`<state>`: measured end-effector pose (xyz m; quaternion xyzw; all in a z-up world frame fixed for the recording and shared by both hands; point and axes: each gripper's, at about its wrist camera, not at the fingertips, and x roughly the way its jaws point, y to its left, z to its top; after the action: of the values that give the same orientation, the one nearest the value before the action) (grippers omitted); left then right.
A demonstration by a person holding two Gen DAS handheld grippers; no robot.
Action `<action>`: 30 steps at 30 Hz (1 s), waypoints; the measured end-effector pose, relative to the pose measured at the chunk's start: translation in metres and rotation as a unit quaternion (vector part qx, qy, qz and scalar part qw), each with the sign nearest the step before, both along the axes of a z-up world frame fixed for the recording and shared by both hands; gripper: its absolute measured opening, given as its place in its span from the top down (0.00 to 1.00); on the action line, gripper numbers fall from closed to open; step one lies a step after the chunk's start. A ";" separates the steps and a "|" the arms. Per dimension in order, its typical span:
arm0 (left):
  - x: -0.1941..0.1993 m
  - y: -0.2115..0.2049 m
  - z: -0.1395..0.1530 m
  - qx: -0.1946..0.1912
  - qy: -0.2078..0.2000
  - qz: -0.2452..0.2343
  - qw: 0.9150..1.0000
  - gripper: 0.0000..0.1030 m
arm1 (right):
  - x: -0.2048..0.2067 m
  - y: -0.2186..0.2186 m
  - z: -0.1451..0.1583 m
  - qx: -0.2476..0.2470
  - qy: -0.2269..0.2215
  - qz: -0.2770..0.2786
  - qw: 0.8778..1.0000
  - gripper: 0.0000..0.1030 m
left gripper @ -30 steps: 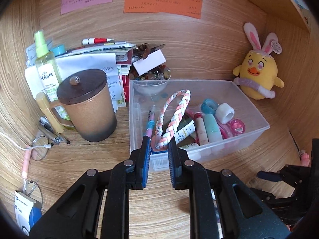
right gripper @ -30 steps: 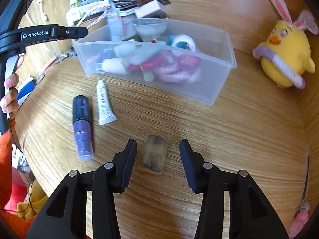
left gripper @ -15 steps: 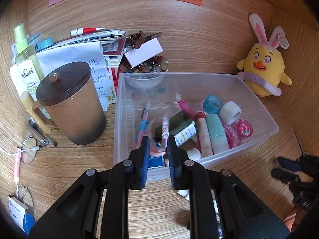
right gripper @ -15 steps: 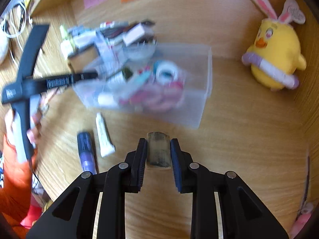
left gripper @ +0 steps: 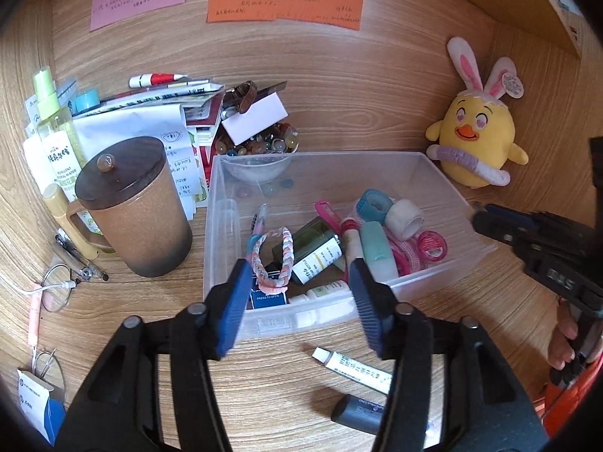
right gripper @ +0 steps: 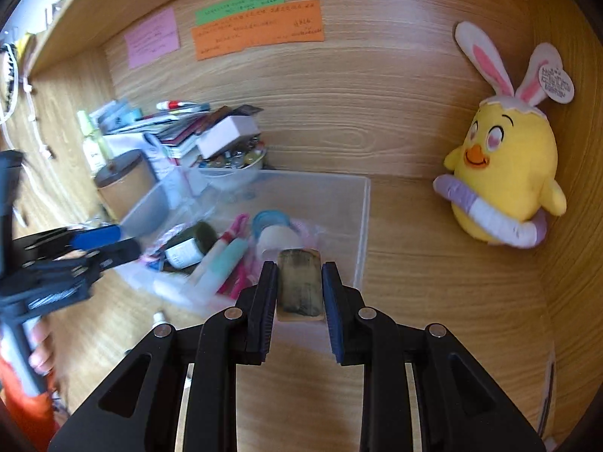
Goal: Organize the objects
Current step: 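Drop the bracelet and brown block into the box, opening both grippers, then grasp the purple mascara with the left gripper while the right grasps the white ointment tube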
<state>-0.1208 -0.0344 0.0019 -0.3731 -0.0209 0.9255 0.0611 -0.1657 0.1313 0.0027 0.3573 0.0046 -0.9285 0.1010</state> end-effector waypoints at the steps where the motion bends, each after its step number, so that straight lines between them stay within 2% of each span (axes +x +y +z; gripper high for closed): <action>1: 0.003 0.001 0.001 -0.001 0.003 -0.002 1.000 0.42 | -0.005 -0.001 -0.003 0.004 -0.005 -0.003 1.000 0.79; 4: 0.011 0.006 0.003 -0.007 0.008 -0.008 1.000 0.30 | -0.014 -0.002 -0.012 0.012 -0.016 -0.006 1.000 0.79; 6: 0.016 0.008 0.003 -0.007 0.007 -0.014 1.000 0.17 | -0.018 -0.003 -0.017 0.016 -0.022 -0.005 1.000 0.79; 8: 0.022 0.010 0.000 0.001 0.000 -0.024 1.000 0.11 | -0.018 -0.004 -0.020 0.018 -0.024 -0.005 1.000 0.79; 16: 0.040 0.020 -0.025 -0.011 -0.035 -0.035 0.999 0.08 | -0.009 -0.009 -0.018 0.021 -0.023 0.008 0.999 0.77; 20: 0.049 0.024 -0.039 -0.015 -0.055 -0.035 0.998 0.08 | 0.001 -0.010 -0.010 0.017 -0.013 0.015 1.000 0.68; 24: 0.056 0.030 -0.052 0.000 -0.080 -0.038 0.996 0.08 | 0.017 -0.014 -0.002 0.015 0.001 0.031 0.999 0.62; 30: 0.065 0.034 -0.067 -0.006 -0.092 -0.020 0.996 0.08 | 0.042 -0.027 -0.006 0.017 0.006 0.064 0.998 0.60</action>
<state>-0.0563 0.0001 -0.0652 -0.4578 -0.0132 0.8858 0.0747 -0.1237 0.1046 -0.0028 0.3521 0.0442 -0.9222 0.1535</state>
